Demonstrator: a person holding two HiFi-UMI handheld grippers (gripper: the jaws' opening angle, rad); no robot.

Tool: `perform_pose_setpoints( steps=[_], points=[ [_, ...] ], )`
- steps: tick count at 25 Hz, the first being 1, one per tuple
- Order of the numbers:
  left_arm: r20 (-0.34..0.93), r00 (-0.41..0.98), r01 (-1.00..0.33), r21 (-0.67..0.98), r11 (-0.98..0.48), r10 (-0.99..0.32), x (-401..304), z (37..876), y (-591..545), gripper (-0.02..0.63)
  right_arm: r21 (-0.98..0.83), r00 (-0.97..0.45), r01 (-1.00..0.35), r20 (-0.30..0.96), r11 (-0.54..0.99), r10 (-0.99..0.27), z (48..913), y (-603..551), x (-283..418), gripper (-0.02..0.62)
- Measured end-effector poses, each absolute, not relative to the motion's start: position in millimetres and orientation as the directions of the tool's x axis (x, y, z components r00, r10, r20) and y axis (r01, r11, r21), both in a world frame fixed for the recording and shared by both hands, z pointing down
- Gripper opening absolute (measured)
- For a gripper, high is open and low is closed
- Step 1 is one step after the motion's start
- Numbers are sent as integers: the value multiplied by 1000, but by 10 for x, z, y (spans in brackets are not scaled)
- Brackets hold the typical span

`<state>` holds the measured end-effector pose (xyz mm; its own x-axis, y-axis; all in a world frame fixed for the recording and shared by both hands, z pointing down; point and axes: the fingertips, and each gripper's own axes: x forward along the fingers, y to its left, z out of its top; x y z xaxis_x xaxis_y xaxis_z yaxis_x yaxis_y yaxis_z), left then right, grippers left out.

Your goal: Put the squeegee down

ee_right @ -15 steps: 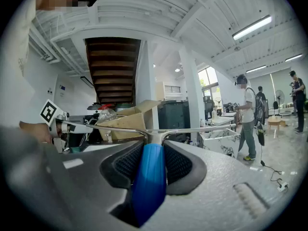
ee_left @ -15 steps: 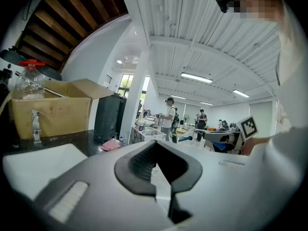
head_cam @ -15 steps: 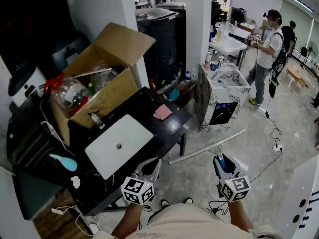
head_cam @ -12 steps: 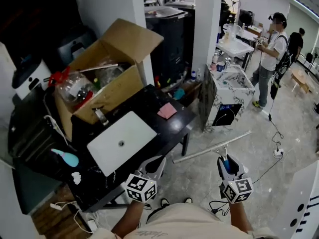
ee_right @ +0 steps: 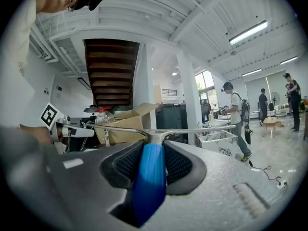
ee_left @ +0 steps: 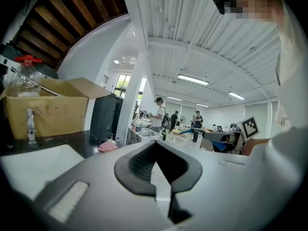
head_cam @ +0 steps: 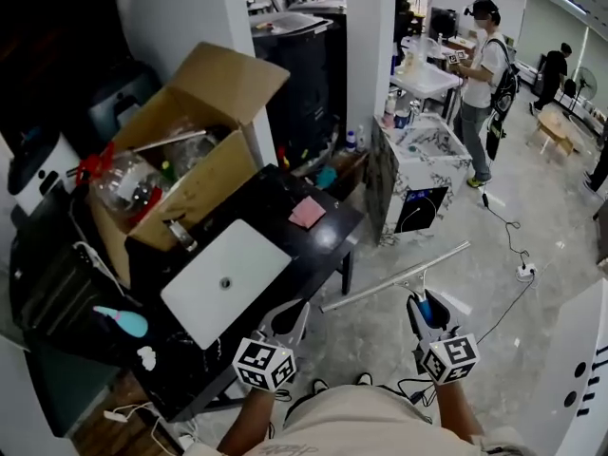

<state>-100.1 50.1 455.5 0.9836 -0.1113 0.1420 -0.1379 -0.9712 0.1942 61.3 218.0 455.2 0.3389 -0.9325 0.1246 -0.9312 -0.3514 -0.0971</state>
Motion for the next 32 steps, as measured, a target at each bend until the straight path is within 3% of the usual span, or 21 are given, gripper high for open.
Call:
perform_pose_setpoints(
  steps=[16, 23, 32],
  points=[
    [161, 986, 5, 245, -970, 46, -877, 4826, 588, 14, -118, 508, -840, 166, -529, -845, 4781, 2579, 454, 130],
    [181, 983, -28, 259, -966, 20, -797, 4905, 434, 14, -145, 504, -834, 188, -532, -843, 4897, 2441, 633, 130],
    [199, 976, -125, 209, -970, -82, -464, 4777, -15, 14, -174, 397, -888, 176, -425, -901, 4938, 1823, 1121, 130]
  ],
)
